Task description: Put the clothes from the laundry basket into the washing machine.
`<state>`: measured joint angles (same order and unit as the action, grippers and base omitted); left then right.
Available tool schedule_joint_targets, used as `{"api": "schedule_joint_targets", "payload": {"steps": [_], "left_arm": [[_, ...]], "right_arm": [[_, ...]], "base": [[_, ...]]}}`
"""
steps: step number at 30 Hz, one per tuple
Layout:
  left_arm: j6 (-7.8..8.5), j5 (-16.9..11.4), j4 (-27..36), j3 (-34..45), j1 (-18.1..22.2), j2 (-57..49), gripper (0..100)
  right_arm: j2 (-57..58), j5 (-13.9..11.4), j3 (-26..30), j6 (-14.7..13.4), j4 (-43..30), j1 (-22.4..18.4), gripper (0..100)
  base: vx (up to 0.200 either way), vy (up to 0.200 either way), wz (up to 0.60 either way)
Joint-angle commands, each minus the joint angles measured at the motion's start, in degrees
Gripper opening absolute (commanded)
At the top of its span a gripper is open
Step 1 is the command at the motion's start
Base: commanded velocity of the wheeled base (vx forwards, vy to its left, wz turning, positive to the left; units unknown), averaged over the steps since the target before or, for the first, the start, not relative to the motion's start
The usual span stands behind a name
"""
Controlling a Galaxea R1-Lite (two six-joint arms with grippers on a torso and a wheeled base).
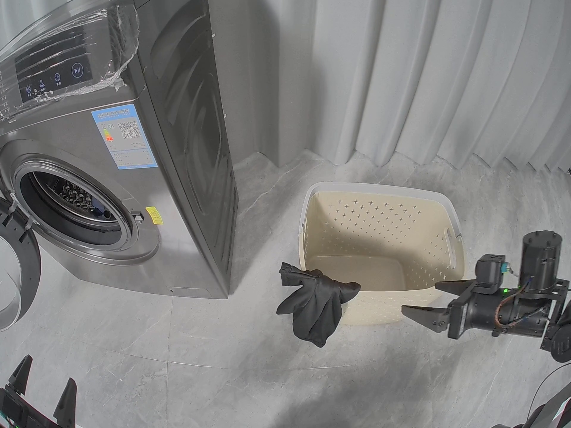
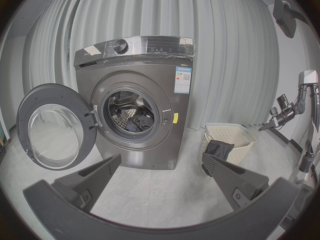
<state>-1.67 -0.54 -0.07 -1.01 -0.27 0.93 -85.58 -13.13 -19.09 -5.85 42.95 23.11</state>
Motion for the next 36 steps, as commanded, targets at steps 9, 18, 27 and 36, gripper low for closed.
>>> {"api": "schedule_joint_targets", "payload": {"steps": [9,18,27,36], "left_arm": [[-0.09,0.01,-0.01,0.92,0.00,-0.66,100],[-0.09,0.01,-0.01,1.01,0.00,-0.66,100],[-0.09,0.01,-0.01,0.92,0.00,-0.66,100],[0.00,0.01,-0.01,0.92,0.00,-0.66,100]], "right_arm": [[-19.72,3.55,-3.50,-0.74,12.69,4.13,100],[-24.20,5.92,-6.13,-0.83,15.15,6.42,100],[-29.47,8.47,-9.74,-1.44,18.40,7.30,100],[-33.69,8.65,-12.64,-1.36,22.00,8.70,100]], "base": [[0.000,0.000,0.00],[0.000,0.000,0.00],[0.000,0.000,0.00],[0.000,0.000,0.00]]}}
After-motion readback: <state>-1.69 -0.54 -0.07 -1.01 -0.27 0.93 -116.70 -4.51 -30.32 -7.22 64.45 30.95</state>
